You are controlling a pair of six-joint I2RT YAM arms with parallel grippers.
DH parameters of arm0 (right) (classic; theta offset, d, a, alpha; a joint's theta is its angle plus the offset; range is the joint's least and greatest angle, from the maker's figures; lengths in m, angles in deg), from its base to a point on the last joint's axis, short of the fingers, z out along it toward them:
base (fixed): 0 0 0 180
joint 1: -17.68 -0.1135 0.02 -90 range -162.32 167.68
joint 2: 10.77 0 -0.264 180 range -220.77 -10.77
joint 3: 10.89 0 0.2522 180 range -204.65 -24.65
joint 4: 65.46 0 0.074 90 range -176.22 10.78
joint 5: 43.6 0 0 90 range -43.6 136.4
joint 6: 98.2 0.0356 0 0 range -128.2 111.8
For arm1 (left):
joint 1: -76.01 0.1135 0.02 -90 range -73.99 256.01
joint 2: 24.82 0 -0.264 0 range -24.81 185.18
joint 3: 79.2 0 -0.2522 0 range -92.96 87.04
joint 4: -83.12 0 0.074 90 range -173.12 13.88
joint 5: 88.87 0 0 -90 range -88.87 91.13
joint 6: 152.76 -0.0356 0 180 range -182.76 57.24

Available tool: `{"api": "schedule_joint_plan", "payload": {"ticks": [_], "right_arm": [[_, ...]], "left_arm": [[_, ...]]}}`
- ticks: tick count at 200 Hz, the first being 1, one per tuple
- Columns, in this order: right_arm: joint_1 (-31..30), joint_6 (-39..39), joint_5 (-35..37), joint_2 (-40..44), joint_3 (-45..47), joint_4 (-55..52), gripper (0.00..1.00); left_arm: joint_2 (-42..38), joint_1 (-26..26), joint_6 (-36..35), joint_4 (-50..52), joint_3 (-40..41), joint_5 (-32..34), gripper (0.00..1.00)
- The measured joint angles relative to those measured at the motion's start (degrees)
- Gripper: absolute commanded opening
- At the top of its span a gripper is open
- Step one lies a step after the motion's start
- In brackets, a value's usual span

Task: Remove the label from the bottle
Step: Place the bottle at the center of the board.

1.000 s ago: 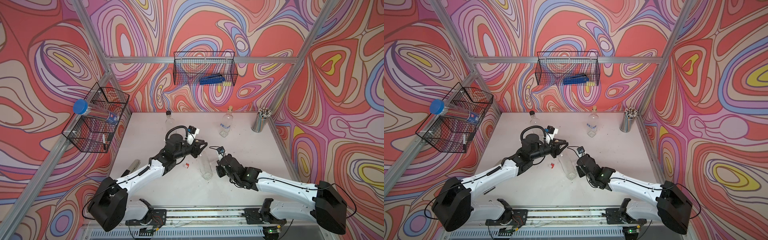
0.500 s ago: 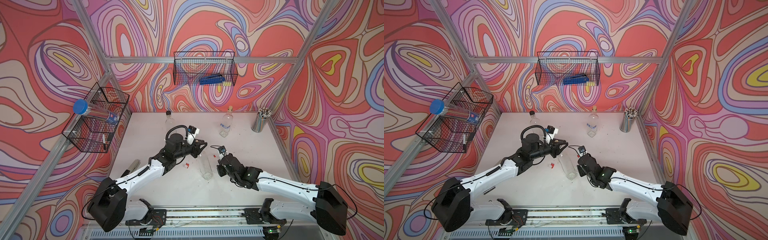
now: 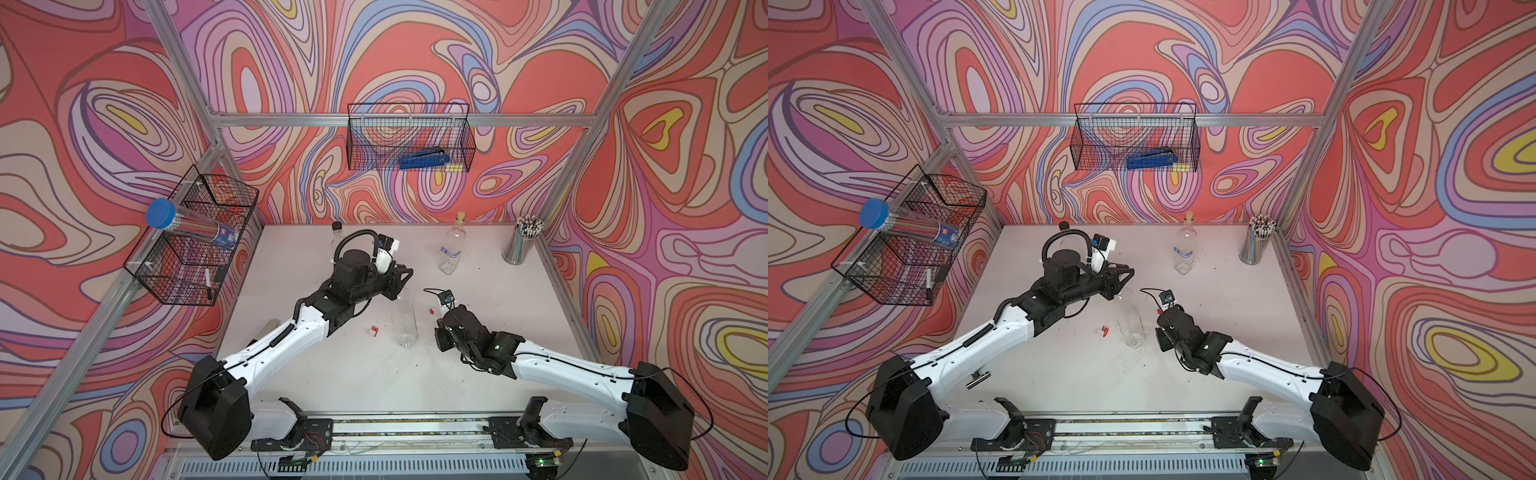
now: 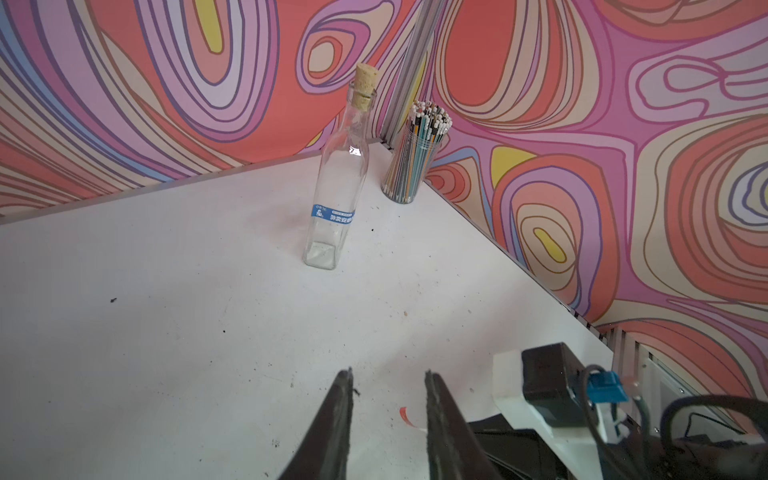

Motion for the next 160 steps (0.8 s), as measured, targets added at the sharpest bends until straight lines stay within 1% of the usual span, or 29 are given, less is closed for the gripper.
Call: {"api": "schedule_joint_plan", "payload": {"ticks": [24, 57, 127, 160], "right_arm": [[0.0, 0.2, -0.5, 0.0, 0.0, 0.0, 0.00], [0.0, 0.4, -1.5, 0.0, 0.0, 0.2, 0.00], [0.0, 0.5, -5.7, -3.8, -1.2, 0.9, 0.00], [0.0, 0.5, -7.3, -6.1, -2.4, 2.3, 0.00]], "left_arm": [[2.2, 0.0, -1.4, 1.6, -3.0, 1.5, 0.00], [7.6, 1.1, -3.7, 4.0, -10.1, 2.6, 0.00], [20.6, 7.9, -6.9, 4.5, -24.6, 4.6, 0.00], [27.3, 9.5, -9.6, 4.9, -30.7, 6.7, 0.00]]}}
